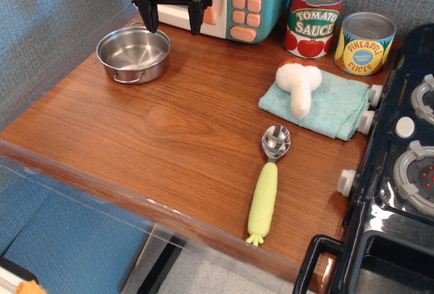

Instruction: Put the red and white mushroom in the pot

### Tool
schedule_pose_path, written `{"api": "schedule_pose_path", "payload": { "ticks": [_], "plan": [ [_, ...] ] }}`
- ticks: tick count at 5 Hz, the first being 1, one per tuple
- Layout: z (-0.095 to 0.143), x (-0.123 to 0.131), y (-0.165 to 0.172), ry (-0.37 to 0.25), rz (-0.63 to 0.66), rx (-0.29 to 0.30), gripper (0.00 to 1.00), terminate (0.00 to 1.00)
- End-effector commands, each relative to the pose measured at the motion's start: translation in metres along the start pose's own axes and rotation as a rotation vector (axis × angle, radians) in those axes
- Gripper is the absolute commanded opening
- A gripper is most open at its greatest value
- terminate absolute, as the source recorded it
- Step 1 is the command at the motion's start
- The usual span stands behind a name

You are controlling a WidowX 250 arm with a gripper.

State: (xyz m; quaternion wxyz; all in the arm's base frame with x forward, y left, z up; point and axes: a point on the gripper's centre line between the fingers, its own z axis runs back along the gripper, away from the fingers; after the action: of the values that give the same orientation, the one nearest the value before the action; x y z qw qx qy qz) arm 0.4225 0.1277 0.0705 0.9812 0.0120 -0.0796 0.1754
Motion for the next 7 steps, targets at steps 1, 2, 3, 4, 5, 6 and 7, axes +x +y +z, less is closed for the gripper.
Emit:
{"api": "schedule_pose_path", "payload": {
  "ticks": [1, 2, 3, 4, 5, 6, 7],
  "plan": [
    [0.0, 0.0, 0.0, 0.0, 0.0, 0.0, 1.0, 0.0],
    [0.009, -0.011, -0.02, -0.02, -0.025, -0.006, 1.0, 0.0],
    [0.029, -0.039, -0.062, -0.032, -0.037, -0.014, 1.0, 0.0],
    [0.048, -0.066, -0.104, -0.048, -0.015, -0.02, 1.0, 0.0],
    [0.06, -0.088, -0.149, -0.095, -0.001, -0.035, 1.0, 0.0],
    [0.049, -0.088, -0.171, -0.097, -0.008, -0.027, 1.0, 0.0],
    [0.013, -0.086, -0.185, -0.056, -0.034, 0.032, 1.0, 0.0]
  ]
}}
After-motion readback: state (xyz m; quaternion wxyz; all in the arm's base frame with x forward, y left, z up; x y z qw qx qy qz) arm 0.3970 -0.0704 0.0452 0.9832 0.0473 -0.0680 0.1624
